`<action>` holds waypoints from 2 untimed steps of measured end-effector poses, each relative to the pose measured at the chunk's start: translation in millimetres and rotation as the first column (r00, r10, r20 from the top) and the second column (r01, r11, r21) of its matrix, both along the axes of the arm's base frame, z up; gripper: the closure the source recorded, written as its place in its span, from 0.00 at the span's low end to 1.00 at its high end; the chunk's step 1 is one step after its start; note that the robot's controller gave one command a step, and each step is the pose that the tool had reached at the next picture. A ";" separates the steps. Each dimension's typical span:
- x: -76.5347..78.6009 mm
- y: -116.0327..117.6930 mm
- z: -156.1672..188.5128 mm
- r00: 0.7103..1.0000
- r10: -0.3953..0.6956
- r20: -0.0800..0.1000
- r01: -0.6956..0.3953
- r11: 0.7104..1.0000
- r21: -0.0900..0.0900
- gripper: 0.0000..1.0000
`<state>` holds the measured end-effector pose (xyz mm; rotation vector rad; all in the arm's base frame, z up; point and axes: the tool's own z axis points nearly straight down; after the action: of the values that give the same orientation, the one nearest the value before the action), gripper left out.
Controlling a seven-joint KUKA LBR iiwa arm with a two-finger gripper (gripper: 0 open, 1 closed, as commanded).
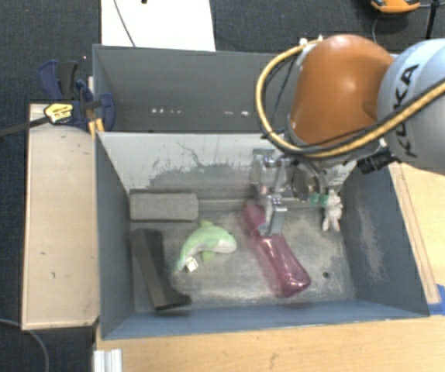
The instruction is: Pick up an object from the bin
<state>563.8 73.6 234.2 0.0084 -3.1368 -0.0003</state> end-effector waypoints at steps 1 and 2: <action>1.4 -0.4 4.8 1.000 -0.002 0.008 0.002 1.000 0.001 0.00; 5.3 5.3 -38.7 0.999 -0.030 0.014 0.030 1.000 0.002 0.00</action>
Offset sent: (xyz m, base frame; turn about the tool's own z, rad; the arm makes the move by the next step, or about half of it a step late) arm 0.0054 0.0139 -0.1076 0.0651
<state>569.1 78.9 195.6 -0.0390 -3.1508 -0.0028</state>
